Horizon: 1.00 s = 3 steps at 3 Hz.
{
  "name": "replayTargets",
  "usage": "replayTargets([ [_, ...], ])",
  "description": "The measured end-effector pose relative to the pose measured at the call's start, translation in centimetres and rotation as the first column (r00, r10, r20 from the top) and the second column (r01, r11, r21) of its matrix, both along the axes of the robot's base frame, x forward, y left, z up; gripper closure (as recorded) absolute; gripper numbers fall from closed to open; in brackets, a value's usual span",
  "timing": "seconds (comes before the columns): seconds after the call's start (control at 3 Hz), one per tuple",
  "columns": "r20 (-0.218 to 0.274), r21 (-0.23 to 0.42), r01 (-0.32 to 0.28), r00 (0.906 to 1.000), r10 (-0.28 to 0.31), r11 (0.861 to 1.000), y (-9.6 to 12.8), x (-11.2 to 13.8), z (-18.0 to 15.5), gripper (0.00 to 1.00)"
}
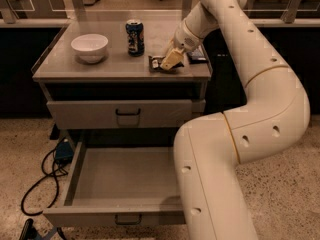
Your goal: Pick rxbar chocolate from middle drawer and place on counter
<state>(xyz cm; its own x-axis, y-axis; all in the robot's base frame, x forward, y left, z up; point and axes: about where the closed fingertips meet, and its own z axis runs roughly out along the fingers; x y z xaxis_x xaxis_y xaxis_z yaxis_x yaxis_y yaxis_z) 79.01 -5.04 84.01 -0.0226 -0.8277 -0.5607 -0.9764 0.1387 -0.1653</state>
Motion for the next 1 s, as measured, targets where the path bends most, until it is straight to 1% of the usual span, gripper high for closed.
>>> replayTargets([
  [0.33, 0.0, 0.0, 0.0, 1.0, 0.0, 1.0, 0.0, 0.0, 0.0, 0.13],
  [0.67, 0.0, 0.0, 0.0, 1.0, 0.0, 1.0, 0.0, 0.0, -0.01, 0.0],
  [1.0, 0.0, 0.0, 0.0, 1.0, 0.0, 1.0, 0.01, 0.0, -0.01, 0.0],
])
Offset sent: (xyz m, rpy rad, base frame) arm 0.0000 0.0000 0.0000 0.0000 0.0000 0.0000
